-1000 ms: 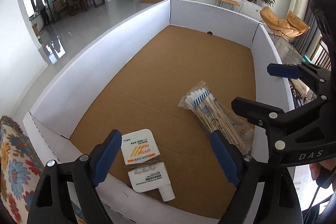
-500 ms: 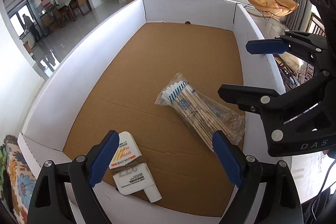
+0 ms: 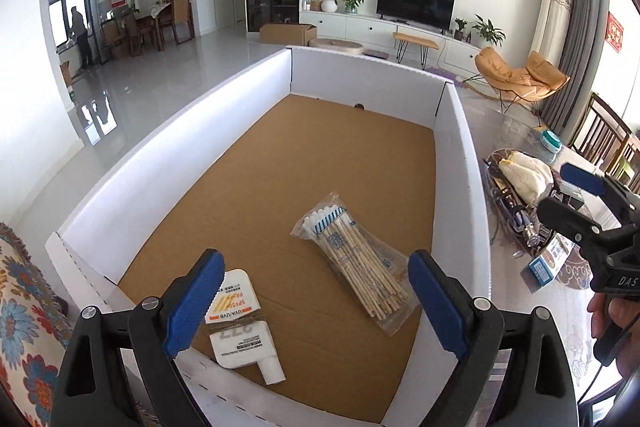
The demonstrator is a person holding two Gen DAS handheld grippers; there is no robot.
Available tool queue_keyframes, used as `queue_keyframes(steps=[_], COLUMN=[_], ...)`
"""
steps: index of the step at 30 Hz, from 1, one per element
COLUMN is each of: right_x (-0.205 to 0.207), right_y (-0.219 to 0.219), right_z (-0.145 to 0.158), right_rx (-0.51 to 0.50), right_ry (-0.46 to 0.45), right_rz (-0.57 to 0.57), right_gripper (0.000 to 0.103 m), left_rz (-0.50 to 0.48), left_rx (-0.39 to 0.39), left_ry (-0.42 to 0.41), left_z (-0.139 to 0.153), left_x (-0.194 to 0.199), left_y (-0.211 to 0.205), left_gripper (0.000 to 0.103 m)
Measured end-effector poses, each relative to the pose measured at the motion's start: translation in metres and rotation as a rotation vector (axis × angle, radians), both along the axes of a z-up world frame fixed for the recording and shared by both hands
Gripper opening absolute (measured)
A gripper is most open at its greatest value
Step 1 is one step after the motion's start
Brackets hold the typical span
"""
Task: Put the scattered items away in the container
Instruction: 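Withdraw both tools from the box back toward the table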
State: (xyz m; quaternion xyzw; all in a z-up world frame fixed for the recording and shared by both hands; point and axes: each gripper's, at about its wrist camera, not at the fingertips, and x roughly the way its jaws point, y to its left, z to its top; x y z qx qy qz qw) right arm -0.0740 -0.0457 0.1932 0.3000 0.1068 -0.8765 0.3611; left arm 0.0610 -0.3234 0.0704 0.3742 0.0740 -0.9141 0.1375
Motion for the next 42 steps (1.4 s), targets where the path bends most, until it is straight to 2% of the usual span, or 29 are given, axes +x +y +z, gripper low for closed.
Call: queue_keyframes(steps=[3,6,8,11,13,17,20,24,29,37,42], right_x=[0.006,0.013,0.014,0.016,0.018,0.02,0.02,0.02,0.021,0.02,0.02], right_y=[0.085,0.171,0.22,0.27,0.283,0.292,0.298,0.302,0.301,0.299,0.298], right_z=[-0.016,-0.04,-0.054,-0.073,-0.085,-0.105,-0.106,-0.108,-0.109,-0.11,-0.109], right_rx=[-0.002,0.036,0.067,0.116,0.169,0.231,0.199,0.167,0.169,0.17,0.17], right_ry=[-0.031,-0.083,-0.135,-0.186,-0.2,-0.219,-0.23,-0.25,-0.247,-0.244,-0.244], right_rz=[-0.18,-0.386,-0.504,-0.595,-0.611,-0.595,-0.608,-0.607,-0.608,-0.607,-0.606], right_gripper=[0.103,0.103,0.103,0.103,0.103,0.103,0.103,0.103,0.103,0.103,0.103], left_rz=[-0.051,-0.143,-0.215,-0.331,-0.397,-0.473,-0.491,-0.489,-0.503,-0.586,-0.593], left_rx=[-0.024,-0.046,-0.054,-0.044,-0.057,-0.111,-0.135,-0.136,-0.026,-0.033,-0.033], left_ry=[0.055,0.092,0.092,0.059,0.019,-0.116,-0.185,-0.241,-0.232,-0.18,-0.186], left_z=[0.021,0.035,0.039,0.031,0.014,-0.041,-0.077,-0.103,-0.112,-0.111,-0.109], left_x=[0.008,0.013,0.014,0.008,-0.001,-0.028,-0.041,-0.054,-0.065,-0.09,-0.11], left_y=[0.027,0.067,0.102,0.157,0.192,0.243,0.26,0.266,0.263,0.265,0.263], left_gripper=[0.094,0.094,0.095,0.103,0.103,0.103,0.103,0.103,0.103,0.103,0.103])
